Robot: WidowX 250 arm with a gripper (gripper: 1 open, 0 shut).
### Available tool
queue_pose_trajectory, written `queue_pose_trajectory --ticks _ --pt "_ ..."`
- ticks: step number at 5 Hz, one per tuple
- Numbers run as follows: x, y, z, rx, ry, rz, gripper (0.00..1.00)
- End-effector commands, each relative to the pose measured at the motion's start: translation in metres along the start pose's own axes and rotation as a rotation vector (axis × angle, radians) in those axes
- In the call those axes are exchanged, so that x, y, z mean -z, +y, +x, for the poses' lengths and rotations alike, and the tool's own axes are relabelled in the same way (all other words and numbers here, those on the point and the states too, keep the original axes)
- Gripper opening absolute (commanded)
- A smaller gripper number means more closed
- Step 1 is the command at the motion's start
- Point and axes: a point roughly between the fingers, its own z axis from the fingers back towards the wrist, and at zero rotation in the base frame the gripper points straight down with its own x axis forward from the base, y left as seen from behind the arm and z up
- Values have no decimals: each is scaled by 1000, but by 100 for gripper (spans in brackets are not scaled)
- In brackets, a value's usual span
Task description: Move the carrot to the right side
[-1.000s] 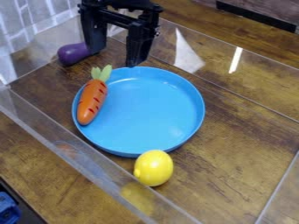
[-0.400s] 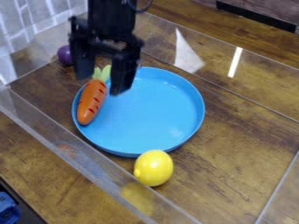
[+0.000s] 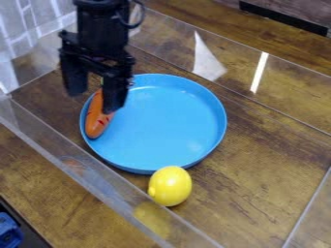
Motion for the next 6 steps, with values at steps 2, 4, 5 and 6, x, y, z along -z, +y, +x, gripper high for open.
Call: queue_pose_trajectory --ticks 2,4,5,6 --pt "0 -16 5 -109 -54 -6 100" --pt "17 -23 15 -49 -74 -15 100" --pt "24 -26 18 -11 -85 -15 100" --pt "27 -26 21 6 -103 -15 100"
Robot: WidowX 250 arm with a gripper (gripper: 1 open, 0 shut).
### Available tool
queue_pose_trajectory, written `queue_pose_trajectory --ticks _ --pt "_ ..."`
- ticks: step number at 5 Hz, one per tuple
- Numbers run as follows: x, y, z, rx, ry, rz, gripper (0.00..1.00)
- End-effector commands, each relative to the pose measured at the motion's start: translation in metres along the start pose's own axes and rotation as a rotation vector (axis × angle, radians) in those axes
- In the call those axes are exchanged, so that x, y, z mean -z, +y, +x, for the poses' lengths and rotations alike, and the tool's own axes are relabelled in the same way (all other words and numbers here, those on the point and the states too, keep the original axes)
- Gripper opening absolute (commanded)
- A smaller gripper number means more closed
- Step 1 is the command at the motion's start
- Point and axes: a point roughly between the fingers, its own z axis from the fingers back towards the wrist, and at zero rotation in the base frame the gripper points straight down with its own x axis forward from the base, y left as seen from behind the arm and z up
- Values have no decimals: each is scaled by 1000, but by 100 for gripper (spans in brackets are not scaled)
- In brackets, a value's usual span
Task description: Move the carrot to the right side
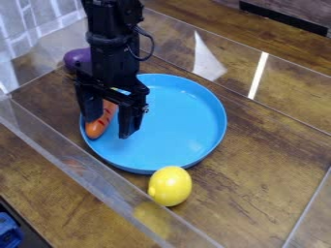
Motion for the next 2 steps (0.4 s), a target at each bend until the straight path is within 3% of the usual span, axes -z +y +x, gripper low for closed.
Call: queue_pose_trajectory --ticks 1,2 --pt "-2 -4 5 28 -37 3 100" --pt "-12 -1 18 63 -59 8 100"
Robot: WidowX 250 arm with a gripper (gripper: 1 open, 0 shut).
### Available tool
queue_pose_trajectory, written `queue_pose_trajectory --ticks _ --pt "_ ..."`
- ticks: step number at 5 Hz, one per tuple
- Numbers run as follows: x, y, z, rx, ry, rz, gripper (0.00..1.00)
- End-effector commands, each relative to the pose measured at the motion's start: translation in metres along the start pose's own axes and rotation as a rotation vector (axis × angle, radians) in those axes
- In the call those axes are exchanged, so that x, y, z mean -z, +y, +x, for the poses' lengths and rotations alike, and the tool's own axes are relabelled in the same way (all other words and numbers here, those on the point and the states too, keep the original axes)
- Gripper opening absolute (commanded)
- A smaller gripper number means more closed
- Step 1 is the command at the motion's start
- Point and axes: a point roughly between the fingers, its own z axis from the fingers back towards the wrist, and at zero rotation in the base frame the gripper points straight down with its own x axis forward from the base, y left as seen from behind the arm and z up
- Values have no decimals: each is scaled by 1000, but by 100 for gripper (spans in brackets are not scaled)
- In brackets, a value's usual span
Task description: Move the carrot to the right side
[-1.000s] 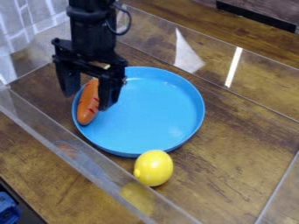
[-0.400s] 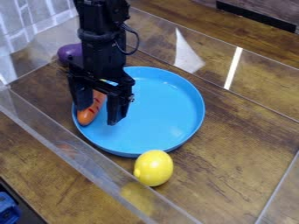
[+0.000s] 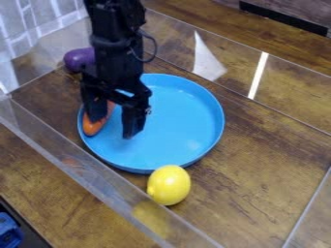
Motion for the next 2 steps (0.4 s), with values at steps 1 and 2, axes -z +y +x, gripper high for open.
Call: queue_pose_trajectory --ticks 1,2 --pt "-27 4 22 44 -73 19 100" --pt "-44 14 24 -36 -105 32 100"
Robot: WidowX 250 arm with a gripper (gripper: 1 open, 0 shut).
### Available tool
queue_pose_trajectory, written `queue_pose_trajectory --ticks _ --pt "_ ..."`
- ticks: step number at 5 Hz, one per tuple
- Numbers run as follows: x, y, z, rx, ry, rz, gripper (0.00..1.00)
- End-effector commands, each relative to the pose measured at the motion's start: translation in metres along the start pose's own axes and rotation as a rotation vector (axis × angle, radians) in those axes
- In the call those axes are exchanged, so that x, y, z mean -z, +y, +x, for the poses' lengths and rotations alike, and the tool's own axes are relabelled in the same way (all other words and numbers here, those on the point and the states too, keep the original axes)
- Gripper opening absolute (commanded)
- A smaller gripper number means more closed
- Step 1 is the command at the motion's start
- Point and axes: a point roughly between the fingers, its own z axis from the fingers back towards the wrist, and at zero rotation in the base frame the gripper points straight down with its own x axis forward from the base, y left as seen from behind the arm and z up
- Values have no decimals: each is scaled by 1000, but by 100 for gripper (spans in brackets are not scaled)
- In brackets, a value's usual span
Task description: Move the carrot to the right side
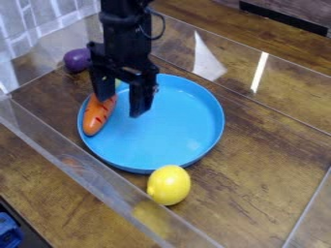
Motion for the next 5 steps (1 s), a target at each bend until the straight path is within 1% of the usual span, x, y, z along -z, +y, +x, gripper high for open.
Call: queue_pose_trajectory --ticks 1,2,3,4,5 --pt "-26 15 4 -62 -89 29 100" --pt "-25 22 -1 -100 -88 41 100" --pt "-15 21 8 -104 -82 48 100" --pt "-2 20 18 -116 -78 47 100" --pt "-1 24 17 -84 -69 44 100"
